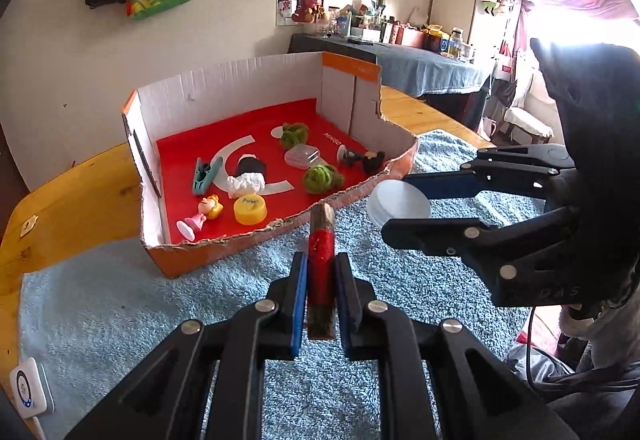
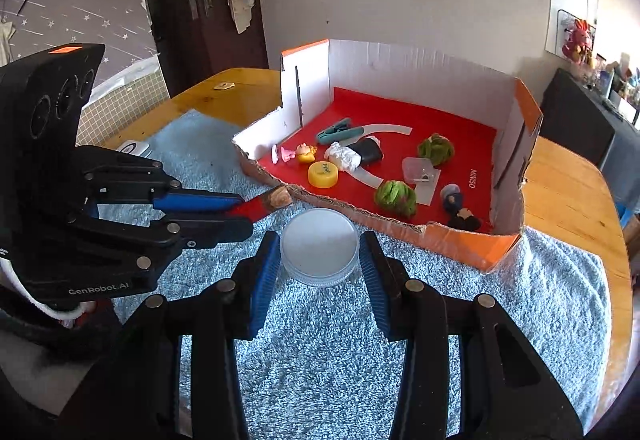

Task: Organize objects
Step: 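Carry the spool and white container over the box and lower them inside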

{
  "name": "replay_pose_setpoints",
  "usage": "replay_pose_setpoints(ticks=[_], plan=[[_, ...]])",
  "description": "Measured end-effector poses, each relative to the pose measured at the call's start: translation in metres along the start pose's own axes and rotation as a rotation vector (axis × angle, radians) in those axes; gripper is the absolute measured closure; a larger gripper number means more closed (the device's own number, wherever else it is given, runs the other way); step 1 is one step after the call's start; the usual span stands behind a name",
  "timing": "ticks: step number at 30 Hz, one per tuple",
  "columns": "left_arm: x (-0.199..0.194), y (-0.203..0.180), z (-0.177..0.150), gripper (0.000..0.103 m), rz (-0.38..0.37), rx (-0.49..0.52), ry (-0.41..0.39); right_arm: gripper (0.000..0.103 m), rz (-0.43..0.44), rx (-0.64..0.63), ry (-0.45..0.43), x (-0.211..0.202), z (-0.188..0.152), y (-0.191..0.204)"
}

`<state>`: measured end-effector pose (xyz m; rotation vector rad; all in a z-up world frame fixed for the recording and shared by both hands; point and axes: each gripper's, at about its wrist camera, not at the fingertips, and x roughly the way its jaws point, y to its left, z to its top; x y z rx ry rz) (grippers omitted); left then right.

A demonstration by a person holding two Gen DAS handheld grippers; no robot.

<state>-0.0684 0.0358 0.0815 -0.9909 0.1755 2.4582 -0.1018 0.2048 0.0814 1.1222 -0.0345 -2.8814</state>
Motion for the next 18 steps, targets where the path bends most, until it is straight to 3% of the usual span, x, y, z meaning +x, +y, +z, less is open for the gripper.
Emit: replay_pose_setpoints(ticks=[10,18], plan=[[-0.001,0.008,0.010,0.089,-0.012,-0.030,-0.012,0.064,-0.004,0.013,0.006,0.004,0.001,-0.003],[0.013,0.030,0.054,0.089,0.016,-0.044,-0.018,0.064,-0.033,0.012,-0.010,0.003,0.023,-0.015]])
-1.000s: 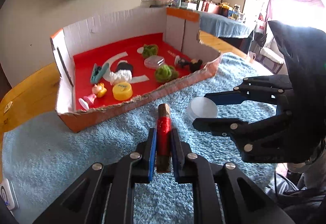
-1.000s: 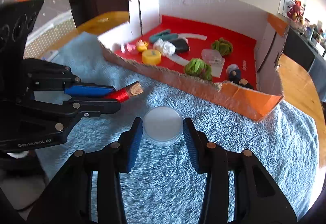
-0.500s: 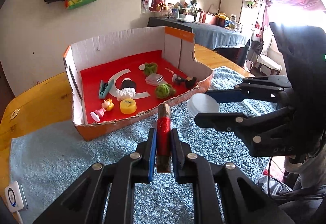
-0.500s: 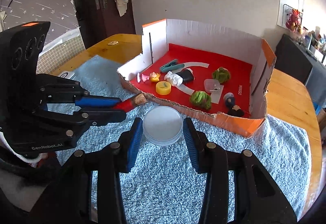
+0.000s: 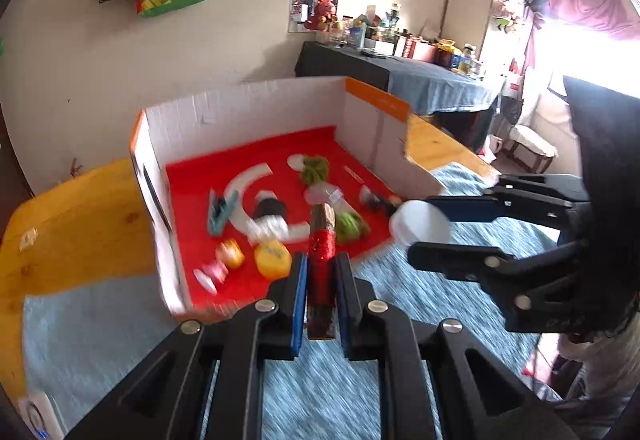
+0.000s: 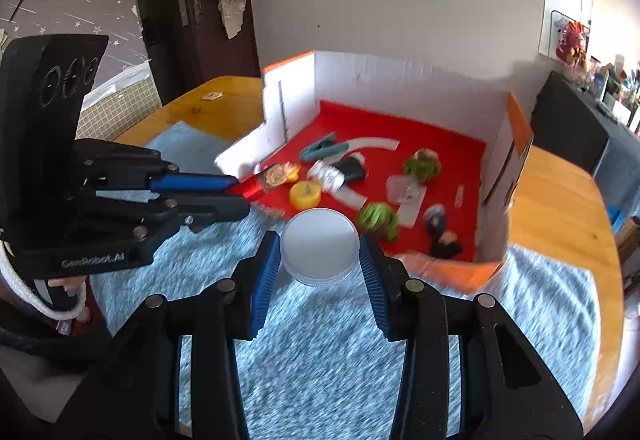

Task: Organize objects
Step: 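Carry the spool and white container over the box and lower them inside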

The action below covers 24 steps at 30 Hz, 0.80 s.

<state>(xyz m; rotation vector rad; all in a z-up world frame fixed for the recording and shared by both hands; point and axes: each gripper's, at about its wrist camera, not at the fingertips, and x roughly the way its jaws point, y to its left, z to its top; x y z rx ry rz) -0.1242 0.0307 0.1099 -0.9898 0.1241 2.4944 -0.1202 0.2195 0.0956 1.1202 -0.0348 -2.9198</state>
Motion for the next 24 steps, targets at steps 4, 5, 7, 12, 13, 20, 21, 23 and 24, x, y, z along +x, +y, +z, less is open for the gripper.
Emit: replay_pose_setpoints(ticks=[4,5,7,12,13,20,21,23,24], plan=[[0.024,0.013,0.035,0.089,0.053,0.016,0.021,0.064,-0.043,-0.006,0.011,0.009,0.027,-0.016],[0.032,0.017,0.044,0.089,0.057,0.020,0.032,0.064,-0.052,-0.003,0.016,0.012,0.033,-0.019],[0.049,0.028,0.060,0.089,0.060,0.004,0.060,0.064,-0.076,0.007,0.033,0.021,0.047,-0.030],[0.089,0.048,0.085,0.089,0.066,-0.028,0.133,0.064,-0.124,0.028,0.079,0.045,0.075,-0.053],[0.096,0.051,0.088,0.089,0.078,-0.031,0.144,0.064,-0.133,0.028,0.094,0.051,0.081,-0.057],[0.133,0.073,0.097,0.089,0.086,-0.093,0.212,0.064,-0.150,0.028,0.183,0.089,0.104,-0.074],[0.136,0.075,0.097,0.089,0.089,-0.098,0.217,0.064,-0.148,0.031,0.190,0.093,0.105,-0.075],[0.141,0.076,0.097,0.089,0.097,-0.102,0.224,0.064,-0.139,0.032,0.213,0.103,0.108,-0.078],[0.144,0.078,0.097,0.089,0.103,-0.106,0.228,0.064,-0.136,0.029,0.225,0.109,0.109,-0.079]])
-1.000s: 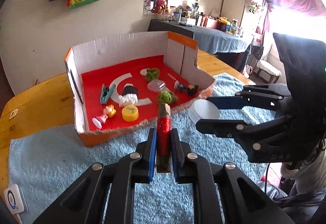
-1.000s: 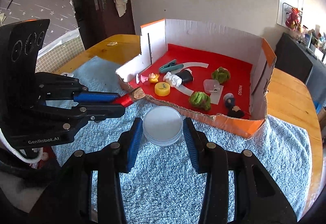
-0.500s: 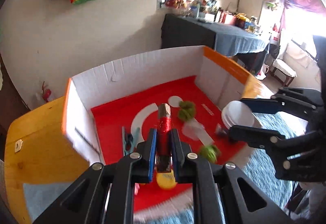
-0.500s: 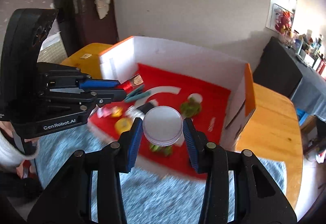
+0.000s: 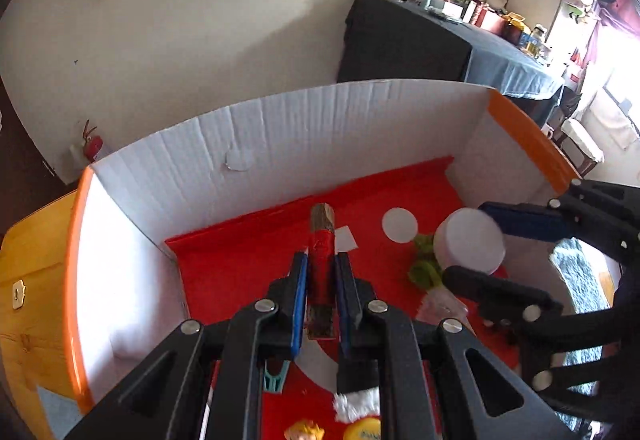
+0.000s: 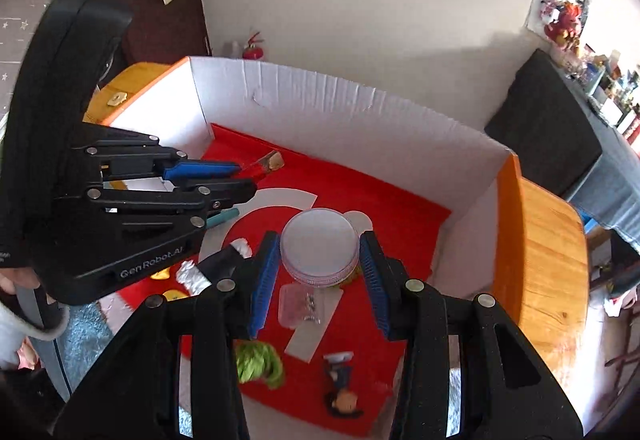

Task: Organize objects
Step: 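Carry the spool and white container over the box and lower them inside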

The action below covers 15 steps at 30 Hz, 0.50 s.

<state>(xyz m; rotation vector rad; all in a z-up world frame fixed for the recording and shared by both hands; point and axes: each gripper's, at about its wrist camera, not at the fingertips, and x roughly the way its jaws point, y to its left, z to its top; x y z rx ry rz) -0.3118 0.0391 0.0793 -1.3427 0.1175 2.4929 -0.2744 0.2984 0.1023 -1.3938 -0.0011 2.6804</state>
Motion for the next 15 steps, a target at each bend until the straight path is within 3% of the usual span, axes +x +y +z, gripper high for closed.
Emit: replay_pose_setpoints(ticks=[15], plan=[[0.032,0.023,0.004,0.089,-0.064,-0.139,0.092,0.064,-0.011,-0.110,0.134,0.049,0.015,0.004]])
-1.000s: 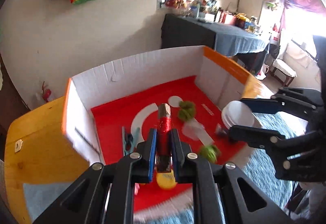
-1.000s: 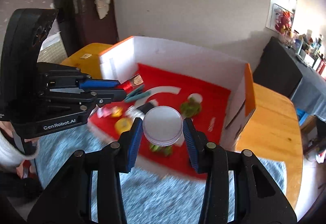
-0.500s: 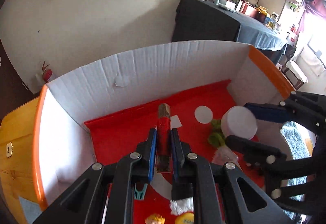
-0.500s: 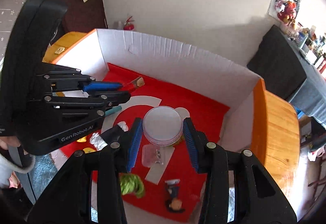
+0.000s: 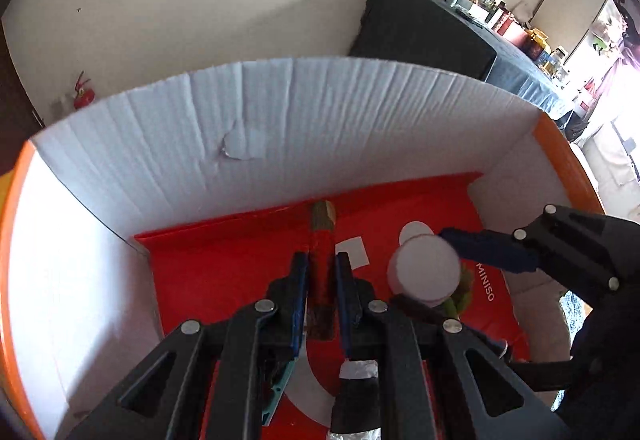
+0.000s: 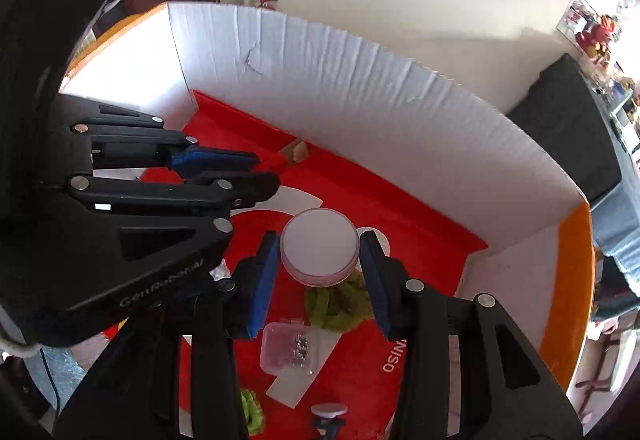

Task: Organize objects
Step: 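Carry the spool and white container over the box and lower them inside, then open both tools to release the spool and container in the box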

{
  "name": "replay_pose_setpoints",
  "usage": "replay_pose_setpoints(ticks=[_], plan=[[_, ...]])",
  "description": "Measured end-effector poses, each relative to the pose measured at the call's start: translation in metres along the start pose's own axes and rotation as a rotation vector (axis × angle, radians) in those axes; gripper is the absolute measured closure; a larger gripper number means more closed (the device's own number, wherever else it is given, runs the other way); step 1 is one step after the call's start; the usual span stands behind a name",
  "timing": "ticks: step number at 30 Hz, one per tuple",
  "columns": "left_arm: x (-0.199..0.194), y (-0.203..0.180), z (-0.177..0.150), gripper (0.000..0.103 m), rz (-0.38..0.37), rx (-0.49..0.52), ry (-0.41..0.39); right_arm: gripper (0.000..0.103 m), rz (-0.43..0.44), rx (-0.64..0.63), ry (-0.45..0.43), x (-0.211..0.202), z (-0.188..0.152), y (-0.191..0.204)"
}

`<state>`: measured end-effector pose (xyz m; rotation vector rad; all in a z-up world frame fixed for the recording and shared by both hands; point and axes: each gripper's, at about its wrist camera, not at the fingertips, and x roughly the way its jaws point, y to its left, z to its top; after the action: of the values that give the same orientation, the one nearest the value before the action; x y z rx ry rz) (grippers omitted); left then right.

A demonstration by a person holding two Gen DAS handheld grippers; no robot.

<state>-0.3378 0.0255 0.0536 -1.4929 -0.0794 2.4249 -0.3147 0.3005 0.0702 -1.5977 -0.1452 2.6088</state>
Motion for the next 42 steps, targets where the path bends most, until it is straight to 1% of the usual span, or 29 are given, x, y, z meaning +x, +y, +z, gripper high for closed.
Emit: replay_pose_setpoints(ticks=[4,9,13,20,23,27,36,38,42], plan=[[0.007,0.000,0.002,0.089,-0.013,-0.024,0.020,0.064,0.001,-0.023,0.030,0.008,0.001,0.001],[0.009,0.005,0.001,0.089,-0.033,-0.053,0.031,0.064,0.010,-0.018,0.045,0.012,0.000,-0.003],[0.009,0.006,-0.001,0.089,-0.037,-0.058,0.034,0.064,0.050,0.022,0.058,0.017,-0.003,-0.011],[0.013,0.007,0.000,0.089,-0.046,-0.068,0.040,0.063,0.064,0.043,0.080,0.023,-0.010,-0.018],[0.013,0.006,0.000,0.089,-0.046,-0.066,0.040,0.063,0.081,0.045,0.080,0.020,-0.013,-0.020],[0.013,0.008,0.001,0.088,-0.050,-0.070,0.040,0.063,0.079,0.043,0.083,0.017,-0.016,-0.020],[0.011,0.007,-0.001,0.088,-0.034,-0.057,0.035,0.063,0.084,0.052,0.086,0.007,-0.026,-0.026],[0.010,0.007,-0.001,0.088,-0.032,-0.058,0.034,0.063,0.084,0.053,0.087,0.011,-0.020,-0.030],[0.010,0.006,0.000,0.088,-0.025,-0.055,0.032,0.063,0.080,0.051,0.089,0.007,-0.023,-0.032]])
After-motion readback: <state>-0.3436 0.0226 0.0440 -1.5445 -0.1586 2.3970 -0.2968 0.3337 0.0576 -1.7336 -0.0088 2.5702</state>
